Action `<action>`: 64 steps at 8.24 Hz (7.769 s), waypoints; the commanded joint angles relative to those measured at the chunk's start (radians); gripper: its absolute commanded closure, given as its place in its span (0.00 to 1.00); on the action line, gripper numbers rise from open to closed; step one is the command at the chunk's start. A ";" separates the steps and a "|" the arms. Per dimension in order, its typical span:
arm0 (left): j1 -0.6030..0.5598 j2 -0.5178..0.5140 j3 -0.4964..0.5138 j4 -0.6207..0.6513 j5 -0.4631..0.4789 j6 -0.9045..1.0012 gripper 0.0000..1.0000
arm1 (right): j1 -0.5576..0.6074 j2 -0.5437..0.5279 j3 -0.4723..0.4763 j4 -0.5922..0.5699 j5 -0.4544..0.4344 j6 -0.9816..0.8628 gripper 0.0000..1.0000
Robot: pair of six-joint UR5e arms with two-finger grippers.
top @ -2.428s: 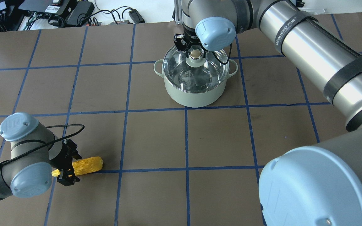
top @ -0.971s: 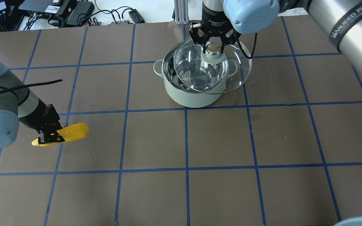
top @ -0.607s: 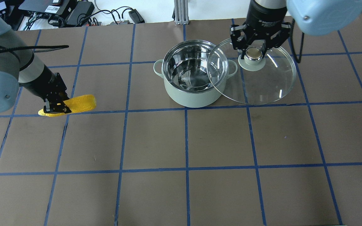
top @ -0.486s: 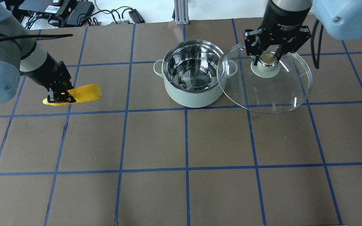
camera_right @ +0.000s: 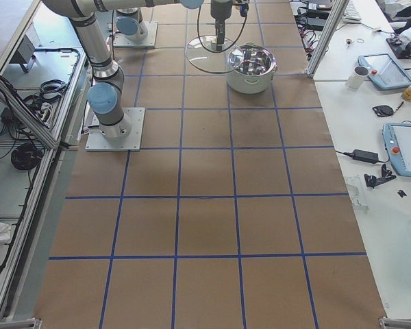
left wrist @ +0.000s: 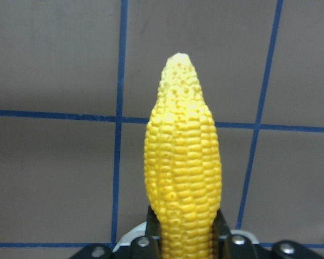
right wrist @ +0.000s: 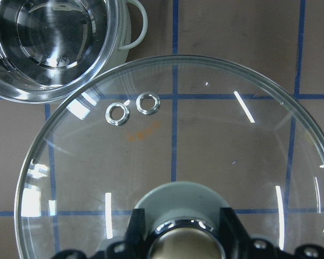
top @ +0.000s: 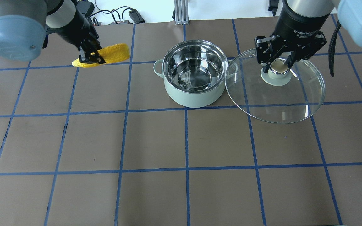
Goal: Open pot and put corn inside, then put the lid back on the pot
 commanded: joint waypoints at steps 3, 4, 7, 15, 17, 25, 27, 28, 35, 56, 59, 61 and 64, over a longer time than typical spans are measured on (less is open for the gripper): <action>-0.198 -0.358 0.428 0.003 0.081 -0.208 1.00 | 0.000 -0.007 0.001 0.001 -0.001 -0.003 0.66; -0.231 -0.424 0.483 0.005 0.092 -0.243 1.00 | 0.008 -0.007 0.001 0.001 0.011 0.013 0.66; -0.349 -0.454 0.507 0.000 0.089 -0.328 1.00 | 0.008 -0.006 0.003 0.001 0.010 0.012 0.67; -0.416 -0.420 0.374 -0.018 -0.029 -0.292 1.00 | 0.009 -0.008 0.003 0.004 -0.003 0.012 0.66; -0.413 -0.425 0.372 -0.017 -0.027 -0.226 1.00 | 0.009 -0.010 0.003 0.010 -0.003 0.012 0.66; -0.360 -0.468 0.373 -0.003 -0.016 -0.162 1.00 | 0.009 -0.022 0.004 0.029 -0.003 0.015 0.66; -0.359 -0.489 0.375 -0.001 -0.009 -0.172 0.72 | 0.009 -0.022 0.004 0.027 -0.003 0.012 0.66; -0.359 -0.515 0.378 -0.001 -0.009 -0.194 0.51 | 0.009 -0.020 0.004 0.024 0.006 0.016 0.65; -0.360 -0.454 0.384 -0.018 -0.007 -0.225 0.06 | 0.009 -0.017 0.004 0.010 0.002 0.003 0.65; 0.071 -0.034 0.335 -0.486 0.119 1.089 0.00 | 0.015 0.057 -0.067 -0.026 0.005 0.073 0.65; 0.065 -0.035 0.333 -0.484 0.117 1.283 0.00 | 0.099 0.290 -0.259 -0.141 0.002 0.173 0.63; 0.055 -0.017 0.327 -0.486 0.120 1.396 0.00 | 0.153 0.422 -0.280 -0.272 0.016 0.277 0.63; 0.000 0.040 0.211 -0.350 0.187 1.439 0.09 | 0.202 0.549 -0.315 -0.389 0.051 0.410 0.64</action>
